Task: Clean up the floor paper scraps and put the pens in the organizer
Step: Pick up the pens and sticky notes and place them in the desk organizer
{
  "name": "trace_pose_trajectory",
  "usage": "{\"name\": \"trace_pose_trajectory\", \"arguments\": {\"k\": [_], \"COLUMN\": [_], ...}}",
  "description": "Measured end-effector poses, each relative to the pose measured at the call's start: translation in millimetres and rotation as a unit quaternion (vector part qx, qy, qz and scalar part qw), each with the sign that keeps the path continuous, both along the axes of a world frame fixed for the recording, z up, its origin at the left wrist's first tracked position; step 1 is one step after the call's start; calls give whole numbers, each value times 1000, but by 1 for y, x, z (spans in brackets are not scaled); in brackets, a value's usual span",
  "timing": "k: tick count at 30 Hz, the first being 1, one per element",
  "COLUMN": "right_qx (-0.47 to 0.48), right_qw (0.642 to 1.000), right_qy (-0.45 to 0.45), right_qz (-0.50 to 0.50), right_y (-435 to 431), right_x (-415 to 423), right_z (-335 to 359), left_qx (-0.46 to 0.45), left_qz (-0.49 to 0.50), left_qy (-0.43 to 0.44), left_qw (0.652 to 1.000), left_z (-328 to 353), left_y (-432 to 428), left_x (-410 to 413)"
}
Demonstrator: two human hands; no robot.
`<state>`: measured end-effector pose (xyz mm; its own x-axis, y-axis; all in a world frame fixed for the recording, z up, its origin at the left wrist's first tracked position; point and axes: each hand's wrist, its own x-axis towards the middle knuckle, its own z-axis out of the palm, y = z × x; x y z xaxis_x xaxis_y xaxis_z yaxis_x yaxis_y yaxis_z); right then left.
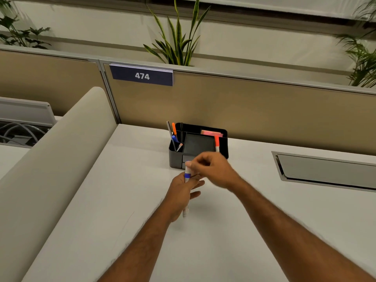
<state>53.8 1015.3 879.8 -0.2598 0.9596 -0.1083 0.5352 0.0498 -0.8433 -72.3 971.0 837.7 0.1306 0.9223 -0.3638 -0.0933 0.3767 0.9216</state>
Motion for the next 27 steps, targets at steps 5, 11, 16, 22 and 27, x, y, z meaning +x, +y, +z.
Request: {"name": "trace_pose_trajectory", "arguments": {"k": [5,11,16,22,27], "right_qx": [11,60,118,119,72], "right_qw": [1000,992,966,962,977], "right_qy": [-2,42,90,57,-19], "right_qz": [-22,-107,-212,-237,-200], "right_y": [-15,12,60,99,99], "right_x": [7,44,84,98,92], "right_z": [1,21,42,35,0], "left_qx": [42,46,50,65,58], "left_qz": [-7,-3,81,150,166], "left_qy": [58,101,124,167,186], "left_qw": [997,994,988,972,967], "left_z": [4,-1,-14,-22,-25], "left_y": [3,4,5,12,16], "left_x": [21,20,7,-11,-16]}}
